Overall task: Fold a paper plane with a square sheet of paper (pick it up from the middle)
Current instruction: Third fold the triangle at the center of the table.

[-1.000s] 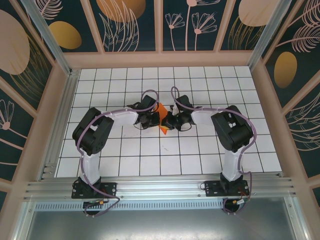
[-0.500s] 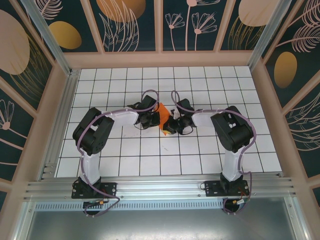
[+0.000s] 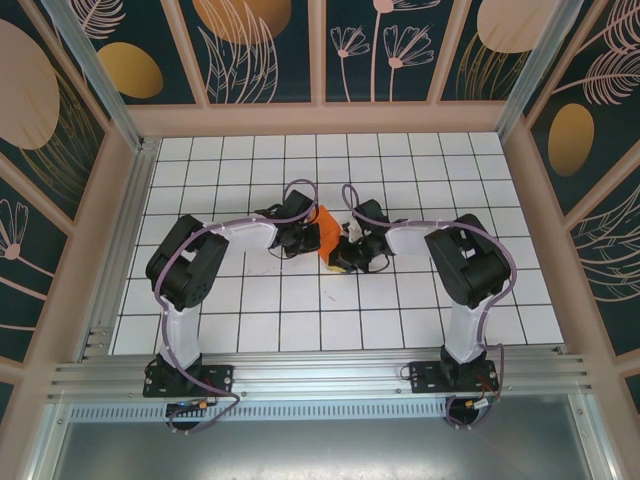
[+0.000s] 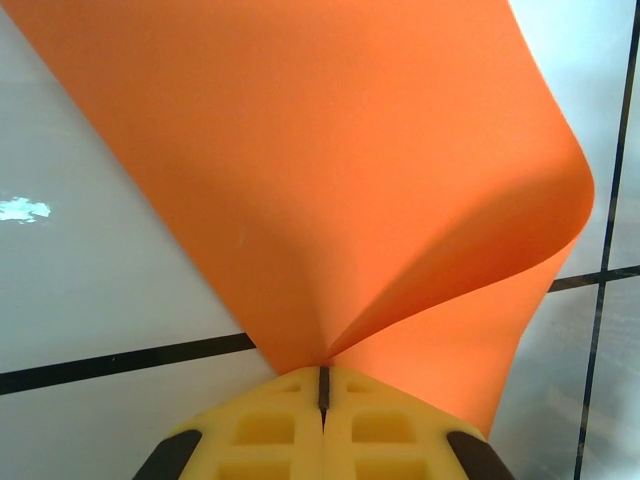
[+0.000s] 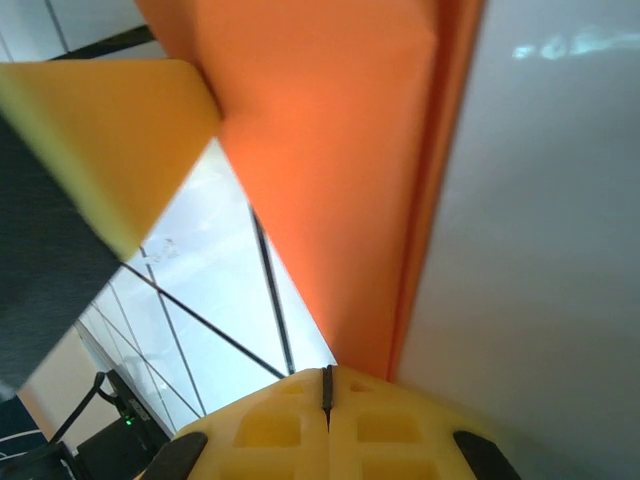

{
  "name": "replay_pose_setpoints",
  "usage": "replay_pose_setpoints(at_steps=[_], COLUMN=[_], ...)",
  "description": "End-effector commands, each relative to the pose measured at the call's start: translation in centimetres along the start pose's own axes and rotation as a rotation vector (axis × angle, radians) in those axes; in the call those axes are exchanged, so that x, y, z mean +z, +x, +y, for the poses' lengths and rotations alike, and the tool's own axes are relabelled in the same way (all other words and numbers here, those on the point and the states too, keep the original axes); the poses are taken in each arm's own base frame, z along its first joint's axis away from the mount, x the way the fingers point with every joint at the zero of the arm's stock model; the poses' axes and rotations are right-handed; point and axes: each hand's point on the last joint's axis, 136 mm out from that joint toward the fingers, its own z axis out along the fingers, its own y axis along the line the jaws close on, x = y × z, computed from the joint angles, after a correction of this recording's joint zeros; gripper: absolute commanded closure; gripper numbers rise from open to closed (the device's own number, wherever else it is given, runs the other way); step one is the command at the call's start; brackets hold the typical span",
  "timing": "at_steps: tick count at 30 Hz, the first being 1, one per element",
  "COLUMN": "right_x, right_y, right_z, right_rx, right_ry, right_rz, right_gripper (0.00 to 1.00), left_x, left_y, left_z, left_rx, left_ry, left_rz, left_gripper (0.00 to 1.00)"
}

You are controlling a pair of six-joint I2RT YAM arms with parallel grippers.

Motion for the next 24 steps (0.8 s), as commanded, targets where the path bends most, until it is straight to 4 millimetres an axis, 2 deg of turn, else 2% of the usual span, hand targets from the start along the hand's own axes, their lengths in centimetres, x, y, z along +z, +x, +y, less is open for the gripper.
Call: replay_pose_setpoints(at_steps=[1, 3, 5, 8, 10, 12, 14, 20, 24], right_x=[1.0, 1.0, 0.2, -2.0, -3.2, -4.3, -4.0, -2.1, -1.2], right_y=[1.1, 1.0, 0.8, -0.6, -1.6, -3.3, -4.0, -4.6, -4.9], right_z=[-2.6, -2.5, -1.1, 2.2, 3.4, 3.0, 2.5, 2.4, 1.3], right_rx=[0.033, 0.03, 0.0, -0.081, -0.114, -0.101, -0.093, -0.092, -0.076], right_ry=[0.08, 0.08, 0.045, -0.012, -0.018, -0.001, 0.018, 0.025, 0.057], right_rz=[0.035, 0.035, 0.016, -0.07, -0.136, -0.193, -0.195, -0.152, -0.14], right_gripper=[1.0, 1.0, 1.0, 1.0, 1.0, 1.0, 1.0, 1.0, 1.0], left_x=[2.4, 2.4, 2.4, 2.2, 2.2, 2.2, 2.2, 2.2, 2.2], left_y=[2.7, 2.8, 2.8, 2.7, 2.6, 2.5, 2.5, 2.4, 2.4], left_z=[5.1, 5.1, 5.2, 5.1, 5.1, 5.0, 4.9, 4.9, 4.7], left_rx=[-0.007, -0.006, -0.004, -0.001, 0.001, 0.003, 0.007, 0.01, 0.012], left_ry=[-0.179, -0.182, -0.184, -0.185, -0.184, -0.182, -0.179, -0.178, -0.175], left_rz=[0.077, 0.079, 0.078, 0.077, 0.075, 0.073, 0.073, 0.072, 0.07], left_gripper=[1.0, 1.0, 1.0, 1.0, 1.0, 1.0, 1.0, 1.0, 1.0])
